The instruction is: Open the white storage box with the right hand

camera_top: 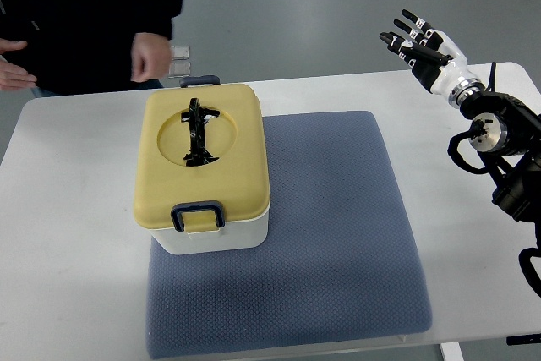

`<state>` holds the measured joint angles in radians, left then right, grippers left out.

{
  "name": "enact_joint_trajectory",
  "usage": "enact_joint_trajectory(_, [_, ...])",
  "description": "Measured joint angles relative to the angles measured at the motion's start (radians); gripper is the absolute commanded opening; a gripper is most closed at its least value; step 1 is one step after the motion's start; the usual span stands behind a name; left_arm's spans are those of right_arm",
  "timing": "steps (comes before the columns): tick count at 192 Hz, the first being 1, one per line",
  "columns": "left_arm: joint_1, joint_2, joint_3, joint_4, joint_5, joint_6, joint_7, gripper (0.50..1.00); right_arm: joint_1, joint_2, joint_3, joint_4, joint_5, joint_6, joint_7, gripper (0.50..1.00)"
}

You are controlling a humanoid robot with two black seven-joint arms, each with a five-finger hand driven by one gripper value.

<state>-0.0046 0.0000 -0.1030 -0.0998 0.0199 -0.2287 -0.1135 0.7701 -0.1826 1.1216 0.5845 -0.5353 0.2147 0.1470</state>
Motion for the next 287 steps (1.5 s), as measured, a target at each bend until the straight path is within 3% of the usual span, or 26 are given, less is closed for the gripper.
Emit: enact_joint_trajectory(287, [-0.003, 0.0, -0.006, 0.009, 0.0, 0.0, 0.007, 1.0, 0.006, -0.004, -0.01, 0.005, 0.0, 0.002, 0.014, 0.928])
